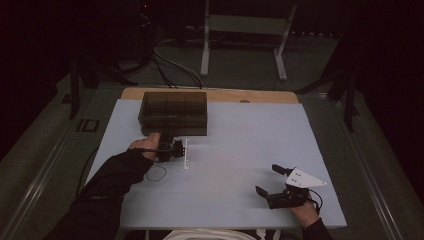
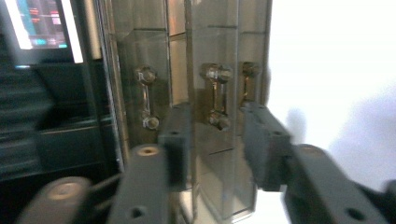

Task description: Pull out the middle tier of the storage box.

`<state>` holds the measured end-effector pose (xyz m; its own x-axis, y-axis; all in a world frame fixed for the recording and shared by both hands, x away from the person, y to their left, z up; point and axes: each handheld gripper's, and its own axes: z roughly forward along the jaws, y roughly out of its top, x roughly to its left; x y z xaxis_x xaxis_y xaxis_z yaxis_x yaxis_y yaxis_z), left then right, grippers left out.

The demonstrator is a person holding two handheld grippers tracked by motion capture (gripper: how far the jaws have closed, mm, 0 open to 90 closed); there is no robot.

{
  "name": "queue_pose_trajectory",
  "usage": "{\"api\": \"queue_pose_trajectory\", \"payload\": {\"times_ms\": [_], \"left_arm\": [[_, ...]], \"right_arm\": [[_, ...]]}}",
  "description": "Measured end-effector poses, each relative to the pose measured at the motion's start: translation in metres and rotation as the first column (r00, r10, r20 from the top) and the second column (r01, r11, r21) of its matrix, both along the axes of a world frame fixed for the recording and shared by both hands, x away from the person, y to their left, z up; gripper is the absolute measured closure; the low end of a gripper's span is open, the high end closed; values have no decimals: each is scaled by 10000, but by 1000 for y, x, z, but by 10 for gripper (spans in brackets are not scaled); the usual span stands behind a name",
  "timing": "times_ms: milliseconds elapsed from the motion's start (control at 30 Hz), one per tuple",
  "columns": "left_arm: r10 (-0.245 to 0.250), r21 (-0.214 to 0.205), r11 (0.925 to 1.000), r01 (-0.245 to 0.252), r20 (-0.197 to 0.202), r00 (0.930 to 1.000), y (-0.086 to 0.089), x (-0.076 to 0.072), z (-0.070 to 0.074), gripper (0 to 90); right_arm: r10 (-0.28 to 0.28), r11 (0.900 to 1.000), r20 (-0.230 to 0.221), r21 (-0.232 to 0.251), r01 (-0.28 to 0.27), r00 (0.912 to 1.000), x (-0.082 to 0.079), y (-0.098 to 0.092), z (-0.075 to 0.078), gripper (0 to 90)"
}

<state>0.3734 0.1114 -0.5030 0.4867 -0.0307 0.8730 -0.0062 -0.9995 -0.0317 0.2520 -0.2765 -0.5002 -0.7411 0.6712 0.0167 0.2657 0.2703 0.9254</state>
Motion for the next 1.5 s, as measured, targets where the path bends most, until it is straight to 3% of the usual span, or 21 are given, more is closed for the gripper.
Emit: {"api": "queue_pose_trajectory", "payload": {"times_ms": [267, 400, 533, 600, 700, 800, 833, 867, 967, 1000, 1067, 1100, 1133, 1167, 1200, 1267, 1300, 1333, 1433, 1467, 1500], "left_arm": [[-253, -1231, 9923, 108, -1164, 9929, 17, 2, 17, 474], [-333, -1457, 9893, 63, -1840, 9824, 22, 3, 23, 426], [-340, -1782, 9840, -33, -2055, 9781, 28, 5, 28, 399], [-455, -2317, 9727, -100, -2326, 9715, 32, 5, 34, 390], [-330, -2856, 9573, -441, -2597, 9651, 37, 6, 42, 261], [-342, -3393, 9373, -793, -3162, 9481, 43, 10, 47, 185], [-402, -3531, 9313, -893, -3432, 9384, 45, 11, 49, 156], [-407, -3773, 9200, -1061, -3611, 9316, 47, 13, 51, 123], [-672, -4045, 9074, -1139, -4072, 9108, 53, 15, 55, 64], [-775, -4165, 9010, -1212, -4295, 8997, 56, 16, 56, 37], [-919, -4392, 8892, -1282, -4461, 8903, 60, 19, 58, 32], [-1052, -4555, 8803, -1329, -4605, 8814, 62, 20, 59, 32], [-1070, -4599, 8772, -1380, -4673, 8776, 64, 21, 61, 29], [-1066, -4677, 8729, -1389, -4607, 8811, 66, 23, 61, 26], [-1148, -4779, 8665, -1440, -4715, 8743, 69, 25, 63, 27], [-1224, -4899, 8599, -1433, -4705, 8739, 73, 27, 65, 27], [-1275, -4971, 8541, -1534, -4858, 8647, 76, 29, 66, 27], [-1265, -5011, 8515, -1545, -4822, 8669, 78, 30, 67, 26], [-1426, -5125, 8450, -1526, -4910, 8594, 82, 34, 71, 27], [-1599, -5211, 8404, -1491, -5013, 8504, 83, 34, 72, 27], [-1679, -5192, 8421, -1462, -5100, 8436, 84, 35, 73, 27]], "right_arm": [[-5, 10000, -8, 1, 5, 10000, 0, 0, 0, 27], [2, 10000, 7, -7, -2, 10000, 0, 0, 0, 27], [-18, 10000, -25, -4, 18, 10000, 0, 0, 0, 27], [-7, 10000, -21, -11, 7, 10000, 0, 0, 0, 27], [-14, 10000, -14, -15, 14, 10000, 0, 0, 0, 27], [-6, 10000, -11, -16, 6, 10000, 0, 0, 0, 27], [-5, 10000, -13, -21, 5, 10000, 0, 0, 0, 27], [-5, 10000, -14, -27, 5, 10000, 0, 0, 0, 27], [-11, 10000, -4, -11, 11, 10000, 0, 0, 0, 27], [-11, 10000, -4, -15, 11, 10000, 0, 0, 0, 27], [-4, 10000, 4, -19, 4, 10000, 0, 0, 0, 27], [-3, 10000, 8, -28, 3, 10000, 0, 0, 0, 27], [0, 10000, 8, -25, 0, 10000, 0, 0, 0, 27], [-3, 10000, 6, -17, 3, 10000, 0, 0, 0, 27], [-6, 10000, -1, -15, 6, 10000, 0, 0, 0, 27], [-11, 10000, 5, -17, 11, 10000, 0, 0, 0, 27], [-12, 10000, 4, -18, 12, 10000, 0, 0, 0, 27], [-5, 10000, 6, -22, 5, 10000, 0, 0, 0, 27], [-2, 10000, 14, -23, 2, 10000, 0, 0, 0, 27], [-6, 10000, 9, -26, 6, 10000, 0, 0, 0, 27], [-4, 10000, 0, -25, 4, 10000, 0, 0, 0, 27]]}}
